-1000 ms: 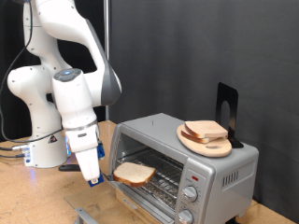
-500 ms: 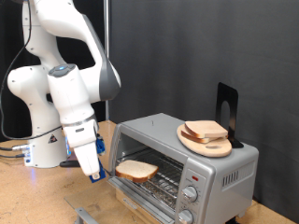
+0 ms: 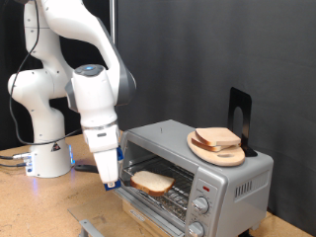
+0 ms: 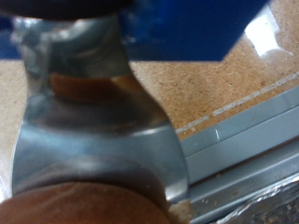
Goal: Make a piece of toast with the oven
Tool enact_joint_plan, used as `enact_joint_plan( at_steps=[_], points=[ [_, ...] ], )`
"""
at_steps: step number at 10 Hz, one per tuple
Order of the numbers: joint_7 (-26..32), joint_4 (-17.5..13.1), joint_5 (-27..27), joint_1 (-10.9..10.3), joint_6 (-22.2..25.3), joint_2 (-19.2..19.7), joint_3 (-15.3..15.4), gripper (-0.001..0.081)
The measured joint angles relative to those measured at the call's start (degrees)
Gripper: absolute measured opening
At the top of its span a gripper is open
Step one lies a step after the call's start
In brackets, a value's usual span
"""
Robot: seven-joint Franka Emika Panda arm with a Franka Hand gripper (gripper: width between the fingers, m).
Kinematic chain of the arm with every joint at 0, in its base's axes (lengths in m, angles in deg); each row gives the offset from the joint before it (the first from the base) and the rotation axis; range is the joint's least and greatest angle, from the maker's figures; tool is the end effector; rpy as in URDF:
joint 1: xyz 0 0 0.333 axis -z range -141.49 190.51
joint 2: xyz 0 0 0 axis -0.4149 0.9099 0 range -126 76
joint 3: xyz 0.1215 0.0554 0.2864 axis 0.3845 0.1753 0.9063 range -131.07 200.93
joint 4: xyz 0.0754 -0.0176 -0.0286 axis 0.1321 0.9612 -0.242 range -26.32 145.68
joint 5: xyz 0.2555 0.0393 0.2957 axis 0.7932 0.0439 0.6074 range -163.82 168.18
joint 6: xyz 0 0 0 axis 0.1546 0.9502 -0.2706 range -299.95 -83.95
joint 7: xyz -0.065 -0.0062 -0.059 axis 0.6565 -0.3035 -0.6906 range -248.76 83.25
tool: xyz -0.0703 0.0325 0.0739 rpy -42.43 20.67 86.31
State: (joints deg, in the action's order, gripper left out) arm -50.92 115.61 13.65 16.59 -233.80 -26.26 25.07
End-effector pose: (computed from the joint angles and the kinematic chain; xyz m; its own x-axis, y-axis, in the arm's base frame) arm 0.4598 -0.0194 0.2844 0.9332 0.3405 0.1151 0.3494 -0.9345 -0.0681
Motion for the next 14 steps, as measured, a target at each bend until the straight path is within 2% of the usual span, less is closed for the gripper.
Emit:
enact_joint_plan(
  at_steps=[4, 7, 10, 14],
  points=[
    [-1.0, -2.3, -4.8, -0.3, 1.2, -0.8, 1.1, 0.0389],
    [-2.0, -2.5, -9.8, -0.1, 3.1, -2.1, 1.1, 0.0389],
    [-4.0, -2.5, -11.7, 0.1, 4.0, -2.1, 1.1, 0.0389],
    [-2.6, -2.3, -12.5, 1.3, 5.2, -2.4, 0.2, 0.0389]
  ],
)
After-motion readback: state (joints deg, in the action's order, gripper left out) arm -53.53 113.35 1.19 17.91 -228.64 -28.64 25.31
